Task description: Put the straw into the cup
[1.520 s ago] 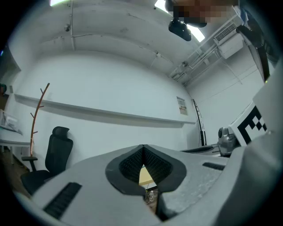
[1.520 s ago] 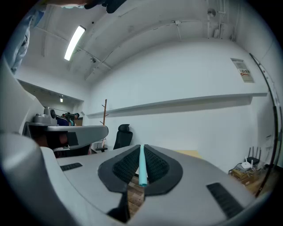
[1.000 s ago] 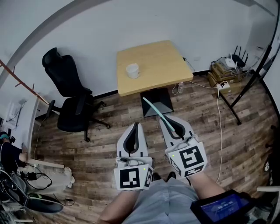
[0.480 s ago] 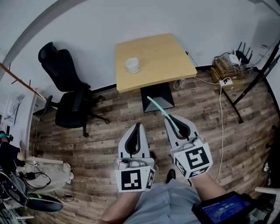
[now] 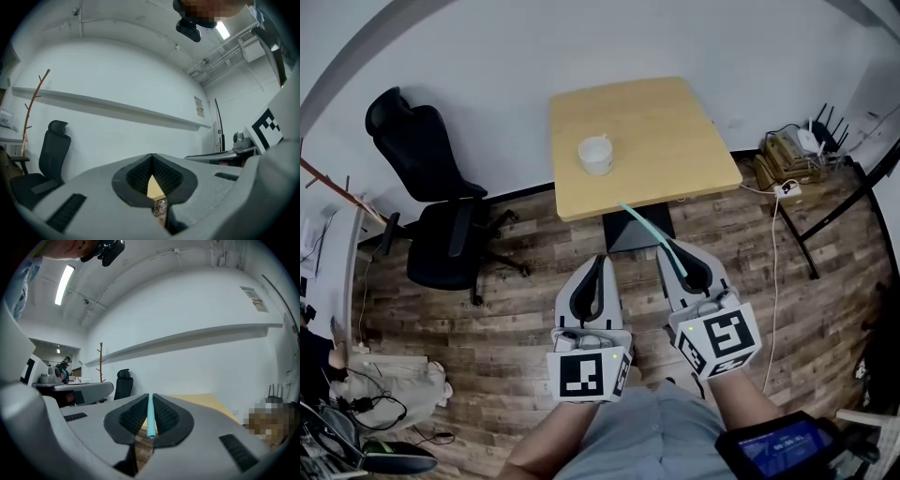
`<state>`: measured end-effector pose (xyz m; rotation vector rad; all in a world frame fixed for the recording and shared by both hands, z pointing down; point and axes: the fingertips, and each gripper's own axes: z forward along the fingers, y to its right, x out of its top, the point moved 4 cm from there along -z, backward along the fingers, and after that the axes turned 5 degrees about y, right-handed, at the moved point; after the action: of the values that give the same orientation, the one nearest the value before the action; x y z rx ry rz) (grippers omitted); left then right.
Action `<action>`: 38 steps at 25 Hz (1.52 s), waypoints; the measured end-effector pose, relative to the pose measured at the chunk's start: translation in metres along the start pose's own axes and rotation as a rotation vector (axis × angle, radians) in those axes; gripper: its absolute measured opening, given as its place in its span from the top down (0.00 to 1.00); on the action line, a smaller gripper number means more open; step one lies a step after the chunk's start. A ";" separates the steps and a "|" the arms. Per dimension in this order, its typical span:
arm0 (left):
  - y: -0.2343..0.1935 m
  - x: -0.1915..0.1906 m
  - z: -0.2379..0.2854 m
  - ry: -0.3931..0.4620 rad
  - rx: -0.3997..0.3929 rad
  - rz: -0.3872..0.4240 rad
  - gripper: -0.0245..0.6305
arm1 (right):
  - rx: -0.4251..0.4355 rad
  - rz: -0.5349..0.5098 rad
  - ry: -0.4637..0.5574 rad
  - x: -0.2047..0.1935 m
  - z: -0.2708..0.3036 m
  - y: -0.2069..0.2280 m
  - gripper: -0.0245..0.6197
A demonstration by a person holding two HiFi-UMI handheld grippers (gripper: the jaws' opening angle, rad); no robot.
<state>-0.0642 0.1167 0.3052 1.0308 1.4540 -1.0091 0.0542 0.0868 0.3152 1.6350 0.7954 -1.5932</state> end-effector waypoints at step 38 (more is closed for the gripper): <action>-0.094 -0.043 0.197 -0.081 0.009 0.002 0.97 | -0.008 0.064 -0.032 -0.014 0.193 0.103 0.93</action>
<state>-0.0975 -0.1015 0.3327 0.9862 1.3829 -1.0449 0.0301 -0.1296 0.3387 1.6097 0.7249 -1.5659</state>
